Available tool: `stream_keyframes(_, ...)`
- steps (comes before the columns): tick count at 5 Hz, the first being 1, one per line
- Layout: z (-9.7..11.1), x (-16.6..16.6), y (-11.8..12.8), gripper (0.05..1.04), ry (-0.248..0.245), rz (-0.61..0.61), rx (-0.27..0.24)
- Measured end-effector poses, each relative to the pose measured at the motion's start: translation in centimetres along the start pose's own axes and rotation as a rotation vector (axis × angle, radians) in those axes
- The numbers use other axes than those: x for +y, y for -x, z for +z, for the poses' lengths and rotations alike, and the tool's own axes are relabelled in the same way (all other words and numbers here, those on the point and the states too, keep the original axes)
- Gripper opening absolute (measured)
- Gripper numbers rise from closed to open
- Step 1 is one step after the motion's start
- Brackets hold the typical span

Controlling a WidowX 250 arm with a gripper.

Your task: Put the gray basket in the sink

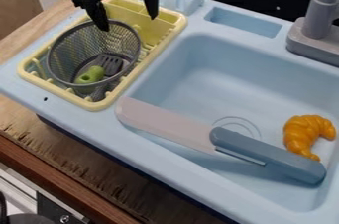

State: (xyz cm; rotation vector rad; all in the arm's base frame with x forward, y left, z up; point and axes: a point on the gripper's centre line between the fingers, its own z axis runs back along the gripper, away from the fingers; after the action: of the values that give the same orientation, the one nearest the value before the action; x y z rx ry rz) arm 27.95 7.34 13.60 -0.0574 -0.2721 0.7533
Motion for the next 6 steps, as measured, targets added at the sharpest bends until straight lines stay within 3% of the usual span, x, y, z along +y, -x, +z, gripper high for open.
stream_keyframes(1, -1.0, 0.5, 0.2, 1.000, -0.092, 0.075, -0.002)
stream_keyframes(2, -2.0, 0.8, 0.5, 0.997, -0.139, 0.119, 0.018)
stream_keyframes(3, -2.9, 0.6, 0.6, 0.942, -0.146, 0.149, 0.017)
stream_keyframes(5, -3.2, 1.0, 1.0, 0.374, -0.140, 0.135, 0.085)
stream_keyframes(6, -3.1, 1.2, 1.1, 0.170, -0.152, 0.156, 0.095)
